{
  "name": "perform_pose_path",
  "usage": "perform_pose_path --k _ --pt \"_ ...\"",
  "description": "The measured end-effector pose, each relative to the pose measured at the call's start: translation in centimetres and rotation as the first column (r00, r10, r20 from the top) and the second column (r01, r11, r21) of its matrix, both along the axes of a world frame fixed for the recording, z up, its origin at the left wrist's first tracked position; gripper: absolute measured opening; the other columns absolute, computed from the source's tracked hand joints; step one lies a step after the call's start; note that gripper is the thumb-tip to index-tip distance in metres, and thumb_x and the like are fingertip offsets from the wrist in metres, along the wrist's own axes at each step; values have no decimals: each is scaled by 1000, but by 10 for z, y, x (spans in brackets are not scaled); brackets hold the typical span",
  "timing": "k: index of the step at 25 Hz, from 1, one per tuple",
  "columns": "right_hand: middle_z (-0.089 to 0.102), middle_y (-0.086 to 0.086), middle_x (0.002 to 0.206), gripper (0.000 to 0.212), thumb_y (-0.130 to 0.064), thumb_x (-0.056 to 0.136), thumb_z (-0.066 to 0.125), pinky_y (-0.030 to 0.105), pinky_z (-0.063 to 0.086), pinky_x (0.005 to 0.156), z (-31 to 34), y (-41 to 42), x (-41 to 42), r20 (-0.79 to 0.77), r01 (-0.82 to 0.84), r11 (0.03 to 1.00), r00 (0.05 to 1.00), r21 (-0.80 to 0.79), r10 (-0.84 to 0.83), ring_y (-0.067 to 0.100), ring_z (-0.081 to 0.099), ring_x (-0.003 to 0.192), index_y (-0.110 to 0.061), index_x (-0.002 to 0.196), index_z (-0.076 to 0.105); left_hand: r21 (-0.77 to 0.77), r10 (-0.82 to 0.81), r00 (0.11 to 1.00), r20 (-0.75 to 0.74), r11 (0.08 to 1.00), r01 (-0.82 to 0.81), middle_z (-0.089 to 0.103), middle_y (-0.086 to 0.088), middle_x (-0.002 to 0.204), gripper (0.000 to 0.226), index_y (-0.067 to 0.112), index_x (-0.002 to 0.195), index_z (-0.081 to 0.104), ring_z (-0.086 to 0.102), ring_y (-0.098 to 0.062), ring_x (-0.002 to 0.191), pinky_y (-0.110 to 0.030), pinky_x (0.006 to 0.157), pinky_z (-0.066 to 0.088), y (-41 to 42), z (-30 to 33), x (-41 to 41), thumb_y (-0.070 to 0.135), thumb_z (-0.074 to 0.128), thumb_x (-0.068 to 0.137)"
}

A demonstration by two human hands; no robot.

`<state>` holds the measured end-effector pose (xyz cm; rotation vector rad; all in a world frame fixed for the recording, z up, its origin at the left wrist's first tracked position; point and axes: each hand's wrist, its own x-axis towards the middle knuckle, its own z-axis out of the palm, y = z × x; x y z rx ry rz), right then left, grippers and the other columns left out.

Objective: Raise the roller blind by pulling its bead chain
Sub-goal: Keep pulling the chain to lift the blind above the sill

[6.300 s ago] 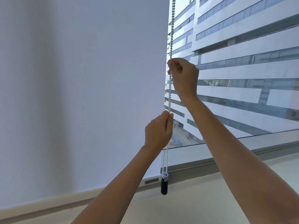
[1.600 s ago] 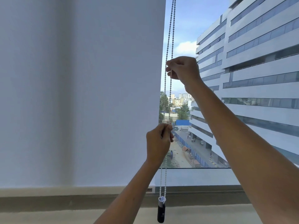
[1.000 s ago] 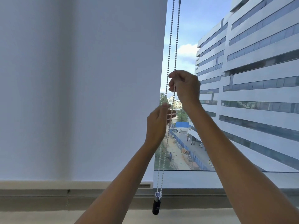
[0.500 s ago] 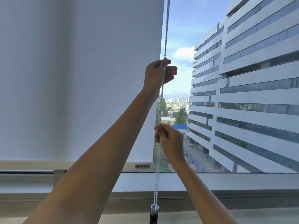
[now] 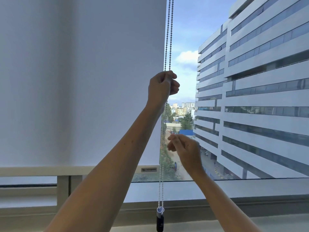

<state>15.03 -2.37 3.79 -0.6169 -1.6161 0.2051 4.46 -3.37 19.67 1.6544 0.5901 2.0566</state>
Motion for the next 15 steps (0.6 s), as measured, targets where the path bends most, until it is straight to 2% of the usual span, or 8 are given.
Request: perform_pose_path --k 3,6,8,11,15 --pt "67 -4 62 28 -35 92 53 18 56 59 55 -1 10 -145 23 998 989 61 -14 3 65 56 -15 81 69 12 63 998 -27 998 -63 64 -4 64 23 4 91 64 59 -5 50 -20 56 53 -4 -9 1 15 45 99" --pt "70 3 67 19 -28 90 57 28 58 64 122 -4 9 -240 49 993 970 106 -22 14 69 62 -15 85 70 9 88 995 -51 996 -87 64 -6 65 24 6 88 64 60 -12 55 -24 59 54 -5 -35 5 15 44 99" --pt "72 6 73 18 -27 88 59 27 59 64 161 -6 4 -228 33 995 974 96 -10 14 69 65 -12 88 70 -7 74 996 -54 997 -74 63 -6 63 25 10 83 63 58 -15 55 -28 61 53 -5 -56 9 14 44 99" --pt "72 8 82 20 -24 88 61 21 58 62 200 -6 -2 -112 41 999 993 20 -39 12 69 68 -6 97 68 -20 53 997 -53 998 -54 62 -5 63 26 10 81 61 58 -15 55 -28 61 53 -1 -85 12 12 43 99" --pt "69 13 81 19 -16 88 62 27 58 65 221 -8 -6 -72 -48 997 996 -52 44 19 65 66 2 93 67 -45 41 997 -63 998 -44 62 -3 63 26 12 81 61 58 -12 55 -27 61 55 4 -118 15 13 44 100"
